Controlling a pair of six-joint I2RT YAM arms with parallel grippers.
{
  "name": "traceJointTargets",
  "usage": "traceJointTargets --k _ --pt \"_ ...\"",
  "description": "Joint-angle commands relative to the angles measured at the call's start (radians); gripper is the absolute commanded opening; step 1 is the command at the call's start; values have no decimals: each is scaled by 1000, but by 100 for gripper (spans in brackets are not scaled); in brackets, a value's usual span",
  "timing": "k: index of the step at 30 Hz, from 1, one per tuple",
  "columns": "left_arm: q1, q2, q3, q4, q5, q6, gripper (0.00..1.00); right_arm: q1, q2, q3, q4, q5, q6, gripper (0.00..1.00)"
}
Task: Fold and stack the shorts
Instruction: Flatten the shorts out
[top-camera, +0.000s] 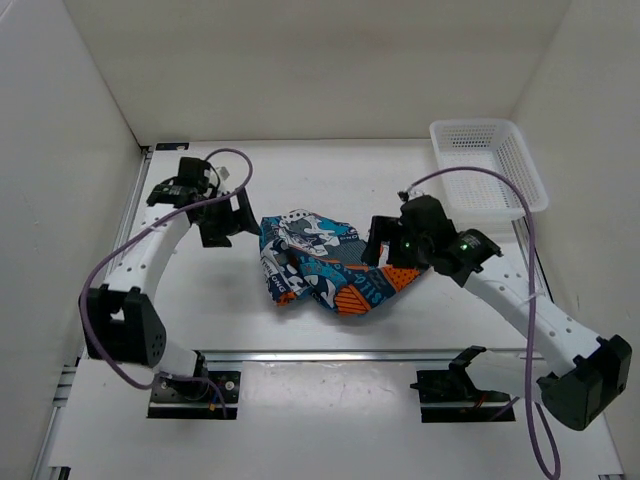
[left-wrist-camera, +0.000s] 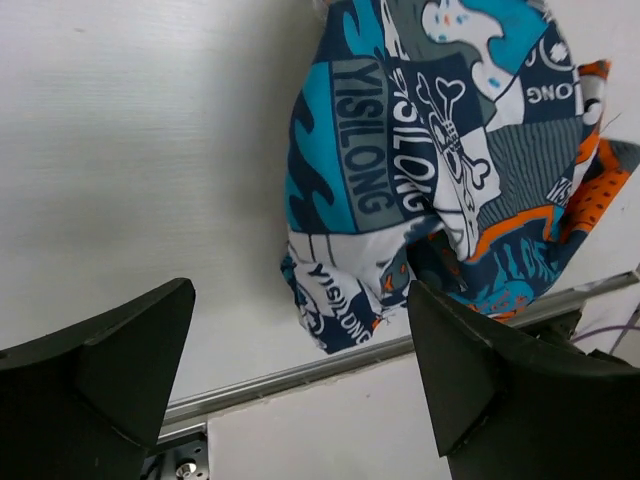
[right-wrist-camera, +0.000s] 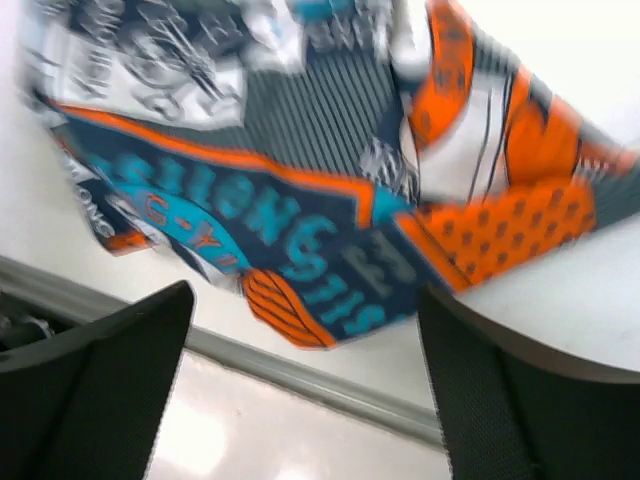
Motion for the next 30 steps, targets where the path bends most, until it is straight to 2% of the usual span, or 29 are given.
traceJointTargets --k 1,4,6,8,9,11,12,13,14,17,18,19,20,21,22,25,30 --pt "-51 77 -11 81 65 -20 100 2 -10 -128 -85 -52 118 100" --pt "-95 190 3 122 99 -20 100 -20 -63 -230 -94 -93 239 100" --pt "-127 262 41 140 111 -20 100 -46 -106 -283 -33 -150 299 100" --pt "-137 299 74 141 139 -20 92 -90 -128 -364 28 -205 335 100" --pt "-149 313 89 141 148 -20 67 -104 -128 -391 108 -234 346 100" --pt "-158 335 133 141 162 -20 33 -138 -87 -463 200 -315 357 98" --pt "-158 335 147 141 175 -20 19 -147 -61 -480 246 -334 371 96" --pt "-158 335 170 141 176 -20 10 -147 -33 -493 338 -351 382 92" --pt "-158 326 179 141 188 -20 10 -156 28 -493 386 -368 382 88" --pt "-158 283 201 141 211 -43 10 -137 148 -421 474 -328 330 57" --pt "-158 268 210 141 211 -43 10 -124 177 -313 448 -287 270 25" --pt "-158 251 210 130 211 -43 10 -110 220 -247 350 -232 242 8" --pt "-158 214 221 130 211 -43 10 -81 231 -187 301 -172 218 0" --pt "-158 194 221 107 202 -43 10 -66 231 -135 265 -77 169 0" --pt "-158 173 233 107 202 -43 10 -35 210 -60 216 -35 146 0" --pt "-158 84 258 55 166 -43 10 -1 132 31 139 112 69 0" --pt "-167 -94 288 -25 122 -34 10 -1 -2 200 -45 209 -25 0"
